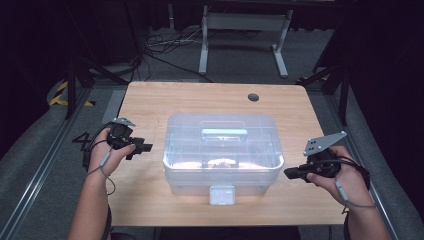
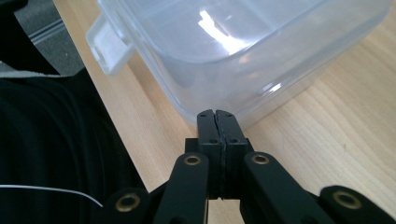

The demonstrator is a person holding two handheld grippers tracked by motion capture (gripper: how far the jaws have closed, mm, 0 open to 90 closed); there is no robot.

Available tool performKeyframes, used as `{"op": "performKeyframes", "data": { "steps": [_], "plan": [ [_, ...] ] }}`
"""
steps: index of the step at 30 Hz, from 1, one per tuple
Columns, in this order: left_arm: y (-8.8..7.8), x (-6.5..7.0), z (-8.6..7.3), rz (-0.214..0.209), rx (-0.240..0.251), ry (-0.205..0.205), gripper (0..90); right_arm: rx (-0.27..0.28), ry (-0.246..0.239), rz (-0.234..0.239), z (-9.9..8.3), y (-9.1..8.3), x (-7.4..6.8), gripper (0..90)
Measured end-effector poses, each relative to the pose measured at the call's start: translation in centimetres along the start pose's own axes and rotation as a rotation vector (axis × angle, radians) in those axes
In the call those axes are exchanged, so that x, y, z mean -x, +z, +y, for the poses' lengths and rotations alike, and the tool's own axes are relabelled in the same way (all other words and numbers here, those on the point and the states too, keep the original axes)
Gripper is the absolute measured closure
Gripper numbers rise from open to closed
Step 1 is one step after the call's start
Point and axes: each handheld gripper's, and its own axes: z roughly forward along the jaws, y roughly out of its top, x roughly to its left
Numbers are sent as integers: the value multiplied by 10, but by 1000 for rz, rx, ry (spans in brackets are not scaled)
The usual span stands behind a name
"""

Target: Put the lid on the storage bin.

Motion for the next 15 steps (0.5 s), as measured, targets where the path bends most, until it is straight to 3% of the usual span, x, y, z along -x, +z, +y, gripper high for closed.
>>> {"op": "performKeyframes", "data": {
  "steps": [7, 15],
  "plan": [
    [-5, 2, -10, 11, 6, -10, 510, 113, 6, -25, 4, -16, 6, 900],
    [-8, 10, -19, 8, 18, -2, 486, 234, 28, -65, 9, -22, 18, 900]
  ]
}}
